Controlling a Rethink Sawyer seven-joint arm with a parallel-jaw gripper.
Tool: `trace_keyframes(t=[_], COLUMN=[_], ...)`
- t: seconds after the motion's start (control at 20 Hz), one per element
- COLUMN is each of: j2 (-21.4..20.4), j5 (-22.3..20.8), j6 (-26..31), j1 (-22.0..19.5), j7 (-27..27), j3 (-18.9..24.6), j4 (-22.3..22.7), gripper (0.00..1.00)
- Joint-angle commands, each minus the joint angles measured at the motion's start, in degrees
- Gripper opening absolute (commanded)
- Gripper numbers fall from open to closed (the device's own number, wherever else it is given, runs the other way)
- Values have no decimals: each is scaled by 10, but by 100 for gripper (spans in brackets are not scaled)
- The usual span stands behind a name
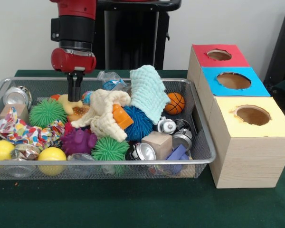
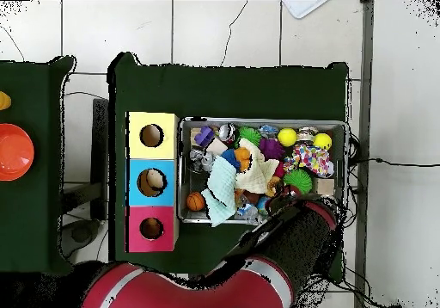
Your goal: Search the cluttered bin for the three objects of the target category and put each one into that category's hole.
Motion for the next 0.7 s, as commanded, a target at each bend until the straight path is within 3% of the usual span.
trace_keyframes(t=[0.05, 0.25, 0.3, 0.45, 0.5, 0.7], j2=[-2, -1, 0, 2, 0, 1], j5=[15, 14, 14, -6, 1, -38], j6=[-35, -37, -36, -21, -24, -9], j1=[3, -1, -2, 7, 8, 20], j7=[-101, -105, -105, -84, -105, -36], j3=[69, 71, 71, 68, 65, 66], j4=[-43, -44, -45, -50, -48, -50], gripper=[0, 0, 100, 100, 100, 100])
